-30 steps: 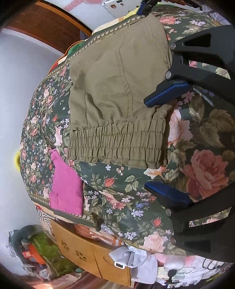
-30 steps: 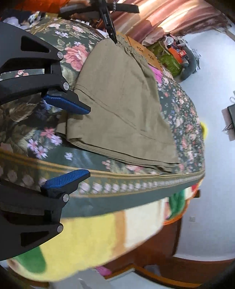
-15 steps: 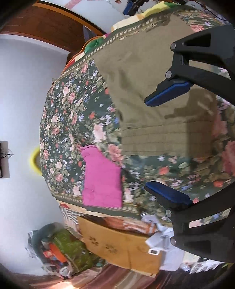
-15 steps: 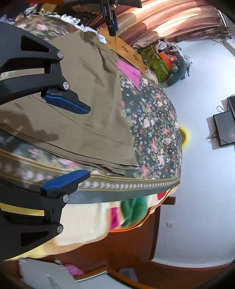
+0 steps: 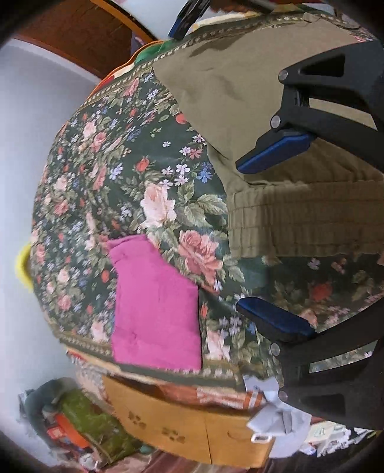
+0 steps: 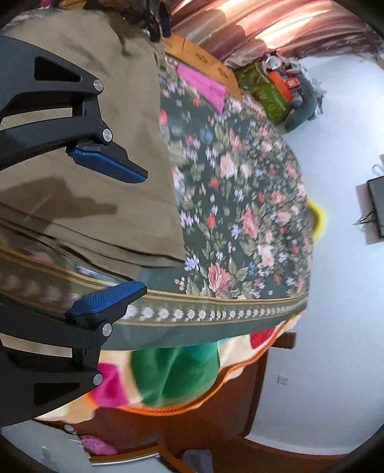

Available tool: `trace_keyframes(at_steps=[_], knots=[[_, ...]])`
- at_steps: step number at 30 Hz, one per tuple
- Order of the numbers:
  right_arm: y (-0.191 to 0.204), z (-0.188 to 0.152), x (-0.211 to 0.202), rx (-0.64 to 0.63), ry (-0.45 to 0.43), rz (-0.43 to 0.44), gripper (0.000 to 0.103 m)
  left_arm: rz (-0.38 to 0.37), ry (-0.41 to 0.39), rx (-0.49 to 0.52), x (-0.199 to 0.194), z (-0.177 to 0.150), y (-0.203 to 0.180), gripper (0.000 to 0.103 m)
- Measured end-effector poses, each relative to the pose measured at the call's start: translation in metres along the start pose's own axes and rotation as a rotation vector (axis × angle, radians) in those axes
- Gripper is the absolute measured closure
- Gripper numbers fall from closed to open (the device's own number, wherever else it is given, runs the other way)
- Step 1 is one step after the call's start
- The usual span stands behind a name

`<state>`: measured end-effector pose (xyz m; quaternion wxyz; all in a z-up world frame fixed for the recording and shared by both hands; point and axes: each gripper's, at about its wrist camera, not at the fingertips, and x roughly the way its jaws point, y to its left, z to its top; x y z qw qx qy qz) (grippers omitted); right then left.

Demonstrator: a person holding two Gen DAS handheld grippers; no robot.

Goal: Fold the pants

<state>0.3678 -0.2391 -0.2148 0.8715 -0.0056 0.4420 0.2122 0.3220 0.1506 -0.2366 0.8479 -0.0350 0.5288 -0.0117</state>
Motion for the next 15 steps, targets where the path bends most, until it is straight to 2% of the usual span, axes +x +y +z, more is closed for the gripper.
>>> trace_keyframes(at_steps=[6, 8, 11, 13, 15], knots=[[-0.021, 0.015, 0.047, 0.073, 0.072, 0.026, 0.038, -0.04, 0.073, -0.005, 0.028, -0.001, 0.001, 0.014], [-0.024, 0.017, 0.051, 0.09, 0.057, 0.029, 0.04, -0.034, 0.075, -0.018, 0.032, -0.002, 0.003, 0.01], [-0.023, 0.02, 0.053, 0.085, 0.056, 0.059, 0.064, -0.051, 0.073, -0.064, 0.037, -0.005, 0.009, 0.007], [-0.02, 0.02, 0.058, 0.075, 0.079, 0.085, 0.085, -0.057, 0.064, -0.082, 0.038, -0.008, 0.012, 0.007], [-0.016, 0.019, 0.064, 0.047, 0.096, 0.082, 0.093, -0.047, 0.037, -0.081, 0.036, -0.01, 0.011, 0.01]])
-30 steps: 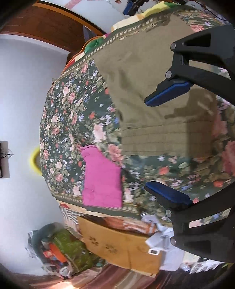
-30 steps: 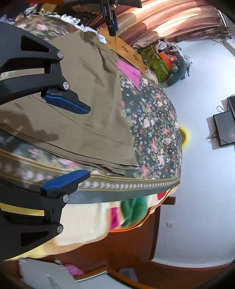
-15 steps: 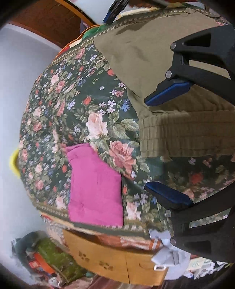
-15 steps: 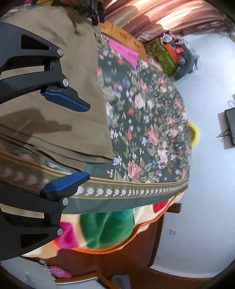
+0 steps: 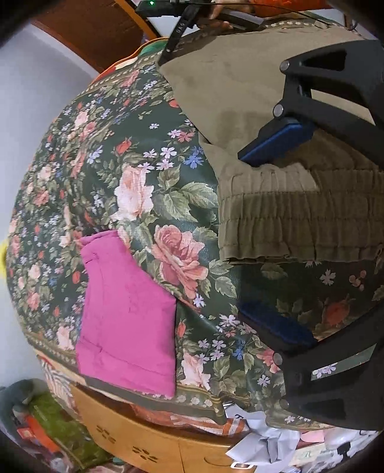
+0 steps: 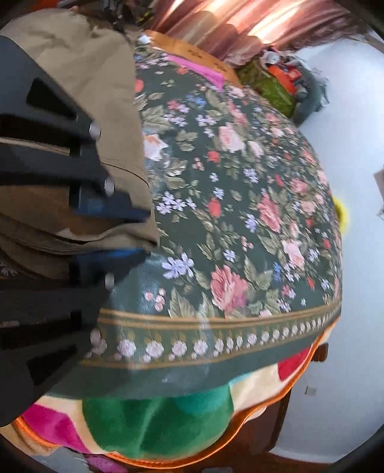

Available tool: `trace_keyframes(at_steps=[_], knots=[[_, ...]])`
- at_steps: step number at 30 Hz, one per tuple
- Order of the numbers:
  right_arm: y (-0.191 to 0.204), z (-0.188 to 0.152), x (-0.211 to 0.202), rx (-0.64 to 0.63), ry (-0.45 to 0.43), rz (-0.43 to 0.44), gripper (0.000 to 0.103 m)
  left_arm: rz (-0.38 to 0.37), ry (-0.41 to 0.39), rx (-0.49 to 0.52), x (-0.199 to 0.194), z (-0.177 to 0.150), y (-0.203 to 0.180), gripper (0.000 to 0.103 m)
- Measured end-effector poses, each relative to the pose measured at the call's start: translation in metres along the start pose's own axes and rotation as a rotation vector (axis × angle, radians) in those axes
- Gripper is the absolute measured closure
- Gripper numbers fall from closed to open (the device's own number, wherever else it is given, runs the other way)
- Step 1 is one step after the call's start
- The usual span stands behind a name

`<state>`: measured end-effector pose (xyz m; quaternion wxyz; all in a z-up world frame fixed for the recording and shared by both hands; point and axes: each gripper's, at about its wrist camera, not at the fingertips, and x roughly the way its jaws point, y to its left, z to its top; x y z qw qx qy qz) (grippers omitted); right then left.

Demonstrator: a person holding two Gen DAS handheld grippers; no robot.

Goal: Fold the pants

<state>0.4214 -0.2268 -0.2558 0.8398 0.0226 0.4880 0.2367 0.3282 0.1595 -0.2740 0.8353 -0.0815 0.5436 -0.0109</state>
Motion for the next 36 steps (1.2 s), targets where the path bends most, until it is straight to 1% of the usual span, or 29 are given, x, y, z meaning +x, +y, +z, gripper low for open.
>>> trace_keyframes(at_steps=[1, 3, 6, 8, 13, 14, 15, 17, 18, 21, 23, 25, 26, 28, 29, 31, 34, 36], knots=[[0.001, -0.001, 0.001, -0.011, 0.001, -0.018, 0.095, 0.008, -0.013, 0.01, -0.002, -0.001, -0.002, 0.016], [0.003, 0.0, 0.003, -0.034, -0.005, -0.061, 0.096, 0.036, -0.034, 0.031, -0.006, -0.002, -0.007, 0.021], [0.007, 0.0, 0.006, -0.068, -0.012, -0.108, 0.097, 0.104, -0.061, 0.045, -0.008, -0.005, -0.01, 0.022], [0.01, -0.001, 0.008, -0.086, -0.016, -0.14, 0.097, 0.12, -0.072, 0.035, -0.008, -0.006, -0.008, 0.022], [0.01, 0.003, 0.005, -0.087, -0.012, -0.156, 0.097, 0.07, -0.051, -0.022, -0.008, -0.007, 0.003, 0.022], [0.012, 0.003, 0.001, -0.097, -0.015, -0.174, 0.095, 0.076, -0.05, -0.023, -0.011, -0.007, 0.002, 0.022], [0.014, 0.004, -0.002, -0.11, -0.016, -0.193, 0.09, 0.082, -0.051, -0.021, -0.014, -0.006, 0.002, 0.022], [0.018, 0.006, -0.013, -0.128, -0.024, -0.222, 0.088, 0.087, -0.057, -0.018, -0.023, -0.007, 0.0, 0.022], [0.02, 0.006, -0.021, -0.128, -0.032, -0.21, 0.088, 0.094, -0.066, -0.013, -0.031, -0.007, -0.001, 0.022], [0.031, 0.008, -0.047, -0.118, -0.071, -0.127, 0.086, 0.093, -0.09, 0.021, -0.047, -0.005, -0.009, 0.022], [0.042, 0.009, -0.061, -0.122, -0.095, -0.084, 0.081, 0.093, -0.119, 0.067, -0.061, -0.004, -0.02, 0.022], [0.059, 0.01, -0.076, -0.135, -0.122, -0.035, 0.069, 0.101, -0.143, 0.101, -0.071, -0.002, -0.028, 0.02], [0.067, 0.01, -0.079, -0.141, -0.131, -0.019, 0.066, 0.102, -0.153, 0.116, -0.076, -0.002, -0.033, 0.02], [0.087, 0.011, -0.088, -0.16, -0.151, 0.031, 0.055, 0.099, -0.164, 0.135, -0.083, -0.001, -0.041, 0.015], [0.096, 0.011, -0.088, -0.166, -0.153, 0.048, 0.051, 0.098, -0.165, 0.14, -0.085, -0.001, -0.044, 0.013], [0.113, 0.01, -0.088, -0.182, -0.151, 0.089, 0.034, 0.094, -0.162, 0.145, -0.086, 0.0, -0.048, 0.012], [0.138, 0.005, -0.079, -0.208, -0.132, 0.142, 0.025, 0.077, -0.133, 0.144, -0.081, 0.002, -0.052, 0.01], [0.151, 0.002, -0.066, -0.217, -0.094, 0.167, 0.021, 0.076, -0.113, 0.133, -0.075, 0.003, -0.052, 0.009]])
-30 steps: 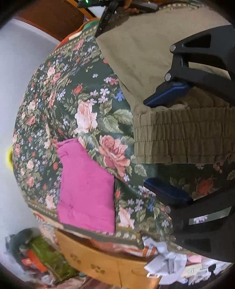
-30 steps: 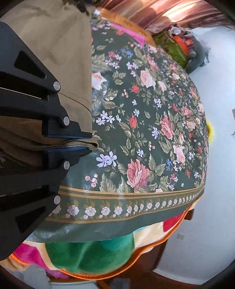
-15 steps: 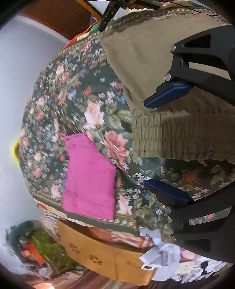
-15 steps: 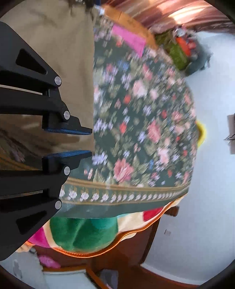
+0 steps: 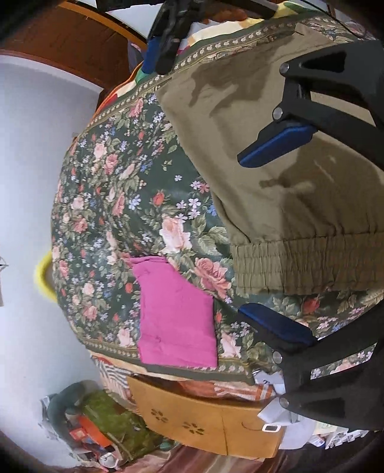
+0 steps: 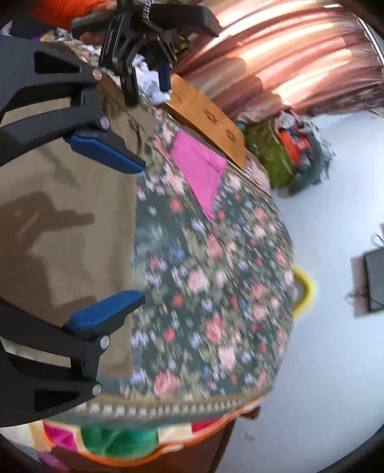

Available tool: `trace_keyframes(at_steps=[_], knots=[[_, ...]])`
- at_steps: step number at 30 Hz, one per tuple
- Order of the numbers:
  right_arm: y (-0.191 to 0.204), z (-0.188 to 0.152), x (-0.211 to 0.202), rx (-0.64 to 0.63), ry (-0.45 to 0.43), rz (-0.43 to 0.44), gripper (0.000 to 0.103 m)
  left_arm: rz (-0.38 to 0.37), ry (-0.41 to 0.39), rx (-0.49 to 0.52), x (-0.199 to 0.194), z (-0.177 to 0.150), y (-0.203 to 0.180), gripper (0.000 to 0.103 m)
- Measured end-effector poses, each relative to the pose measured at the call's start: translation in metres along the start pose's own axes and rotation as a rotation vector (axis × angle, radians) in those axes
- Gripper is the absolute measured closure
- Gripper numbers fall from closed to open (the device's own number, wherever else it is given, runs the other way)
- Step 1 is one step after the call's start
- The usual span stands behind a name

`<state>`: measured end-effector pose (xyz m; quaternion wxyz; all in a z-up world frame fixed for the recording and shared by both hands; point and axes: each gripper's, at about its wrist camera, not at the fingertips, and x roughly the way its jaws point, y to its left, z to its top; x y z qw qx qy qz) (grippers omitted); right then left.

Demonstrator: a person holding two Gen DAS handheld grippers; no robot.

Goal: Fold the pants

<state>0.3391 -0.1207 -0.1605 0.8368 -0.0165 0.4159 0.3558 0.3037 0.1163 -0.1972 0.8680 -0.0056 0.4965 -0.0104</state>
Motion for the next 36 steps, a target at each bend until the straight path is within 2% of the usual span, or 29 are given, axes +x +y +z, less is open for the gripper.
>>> trace_keyframes(at_steps=[7, 11, 13, 16, 23, 33, 36], knots=[[0.016, -0.023, 0.064, 0.019, 0.194, 0.06, 0.021, -0.016, 0.102, -0.021, 0.035, -0.009, 0.001, 0.008], [0.014, -0.045, 0.095, 0.038, 0.321, 0.052, 0.021, -0.018, 0.161, -0.014, 0.055, -0.019, -0.001, 0.008], [0.014, -0.056, 0.103, 0.038, 0.367, 0.065, 0.017, -0.014, 0.182, 0.001, 0.062, -0.024, -0.003, 0.002], [0.018, -0.065, 0.097, -0.013, 0.368, 0.069, 0.017, 0.003, 0.208, 0.067, 0.068, -0.032, -0.008, 0.0], [0.018, -0.08, 0.069, -0.027, 0.409, 0.062, 0.017, 0.019, 0.197, 0.069, 0.051, -0.044, -0.006, 0.0], [0.012, -0.121, 0.006, 0.004, 0.378, 0.017, 0.017, 0.043, 0.154, 0.079, 0.015, -0.075, -0.014, 0.0], [0.016, -0.133, -0.012, -0.007, 0.351, -0.022, 0.017, 0.052, 0.143, 0.091, 0.005, -0.084, -0.017, 0.0]])
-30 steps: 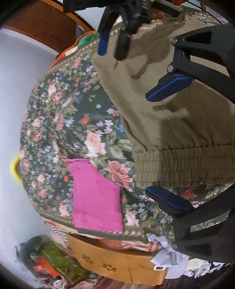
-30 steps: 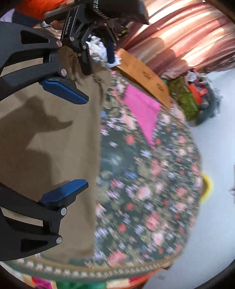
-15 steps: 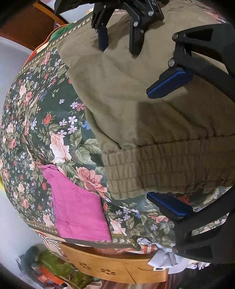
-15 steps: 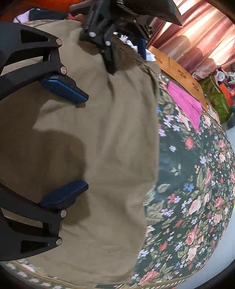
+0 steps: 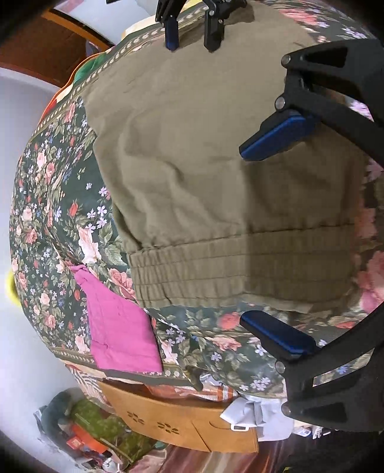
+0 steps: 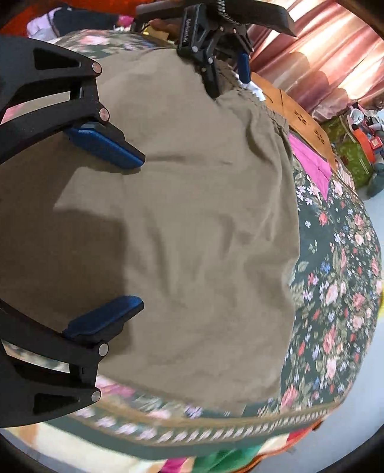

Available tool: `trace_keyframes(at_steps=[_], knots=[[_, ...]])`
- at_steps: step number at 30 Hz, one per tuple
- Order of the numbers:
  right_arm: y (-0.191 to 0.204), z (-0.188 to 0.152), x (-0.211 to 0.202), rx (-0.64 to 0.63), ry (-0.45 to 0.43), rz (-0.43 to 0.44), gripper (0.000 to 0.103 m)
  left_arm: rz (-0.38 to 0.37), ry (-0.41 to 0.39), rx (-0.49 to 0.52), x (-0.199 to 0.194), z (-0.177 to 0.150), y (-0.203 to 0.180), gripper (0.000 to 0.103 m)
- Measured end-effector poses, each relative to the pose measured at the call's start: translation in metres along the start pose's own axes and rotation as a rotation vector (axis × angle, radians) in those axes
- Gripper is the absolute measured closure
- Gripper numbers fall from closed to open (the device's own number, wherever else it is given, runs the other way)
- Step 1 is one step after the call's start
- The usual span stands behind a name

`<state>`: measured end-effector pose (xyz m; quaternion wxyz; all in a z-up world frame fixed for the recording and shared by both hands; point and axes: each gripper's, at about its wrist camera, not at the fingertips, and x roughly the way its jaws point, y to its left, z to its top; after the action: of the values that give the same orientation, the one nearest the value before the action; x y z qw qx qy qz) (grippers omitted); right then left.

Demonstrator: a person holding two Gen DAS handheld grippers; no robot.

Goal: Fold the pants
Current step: 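Fold the lifted pants edge over toward the waistband with the right gripper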

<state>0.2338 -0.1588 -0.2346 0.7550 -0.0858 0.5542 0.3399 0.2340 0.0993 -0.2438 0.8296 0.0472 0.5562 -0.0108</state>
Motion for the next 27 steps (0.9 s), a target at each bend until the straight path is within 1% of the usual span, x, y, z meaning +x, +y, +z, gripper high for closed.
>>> trace_keyframes(at_steps=[2, 6, 11, 17, 19, 23, 27], knots=[[-0.001, -0.01, -0.008, 0.009, -0.014, -0.021, 0.016, 0.015, -0.017, -0.011, -0.005, -0.008, -0.002, 0.0], [-0.001, -0.029, -0.018, 0.031, -0.03, -0.052, 0.015, 0.007, -0.024, -0.056, -0.01, -0.019, 0.0, 0.0], [-0.003, -0.05, -0.028, 0.059, -0.051, -0.09, 0.015, 0.012, -0.053, -0.093, -0.023, -0.036, 0.003, 0.0], [-0.013, -0.069, -0.043, 0.163, -0.096, -0.056, 0.015, 0.02, -0.069, -0.138, -0.036, -0.048, 0.008, 0.0], [-0.014, -0.071, -0.047, 0.175, -0.104, -0.061, 0.015, 0.025, -0.077, -0.154, -0.04, -0.052, 0.009, 0.0], [-0.003, -0.067, -0.058, 0.136, -0.138, -0.105, 0.015, 0.024, -0.102, -0.193, -0.055, -0.057, 0.013, 0.0], [0.017, -0.055, -0.076, 0.061, -0.22, -0.134, 0.015, -0.029, -0.151, -0.266, -0.076, -0.059, 0.017, 0.0]])
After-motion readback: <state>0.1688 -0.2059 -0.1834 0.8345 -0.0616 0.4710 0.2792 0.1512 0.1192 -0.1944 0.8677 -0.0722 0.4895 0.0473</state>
